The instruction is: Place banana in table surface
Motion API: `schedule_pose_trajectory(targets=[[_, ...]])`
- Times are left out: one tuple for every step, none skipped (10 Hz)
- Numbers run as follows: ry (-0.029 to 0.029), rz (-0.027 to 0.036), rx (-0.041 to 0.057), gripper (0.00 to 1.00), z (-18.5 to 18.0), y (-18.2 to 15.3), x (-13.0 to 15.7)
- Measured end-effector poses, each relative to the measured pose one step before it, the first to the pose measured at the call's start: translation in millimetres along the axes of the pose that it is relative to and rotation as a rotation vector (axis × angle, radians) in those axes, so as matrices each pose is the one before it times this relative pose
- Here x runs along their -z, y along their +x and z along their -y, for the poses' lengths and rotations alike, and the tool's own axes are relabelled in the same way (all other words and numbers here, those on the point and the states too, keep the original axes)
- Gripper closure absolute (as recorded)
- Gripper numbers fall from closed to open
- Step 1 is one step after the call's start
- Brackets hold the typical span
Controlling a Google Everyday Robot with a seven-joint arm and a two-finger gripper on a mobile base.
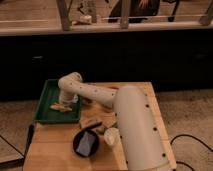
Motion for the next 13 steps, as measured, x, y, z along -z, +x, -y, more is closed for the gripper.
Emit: schedule_pose_trajectory(targets=[[-0.00231,-0.00126,0.00183,1.00,-1.27,-0.07,0.23],[-0.00058,-0.00029,0.00074,1.00,-0.16,0.28,0.11],[-0.00018,-0.00009,0.00024,1.00,-0.13,-0.03,-0.10],[-0.00002,0.00002,-0.00005,1.00,-0.01,0.05,-0.04],[-0.00333,-0.00077,0.00779,1.00,0.09,-0.70,0.51],[-0.01969,-0.00808,0.04356,1.00,-0.80,-3.10,2.97],[-0.01261,0.00477,0.06430,1.00,1.03,-10.63,7.44],[-0.01131,0.00191,0.05466,1.00,0.60,-7.54,7.48],[-0.00368,0.00145,0.01682,1.00,1.01,-2.13,3.34],[-0.00462,0.00431,0.02827,1.00,1.18,-4.52,4.74],[-0.00290,0.00512,0.02382,1.00,0.38,-6.55,4.27],[-0.00594,0.00179,0.01928,1.00,-1.05,-2.91,4.30],[0.00138,0.00732,0.01582,1.00,0.00,-2.78,5.83]])
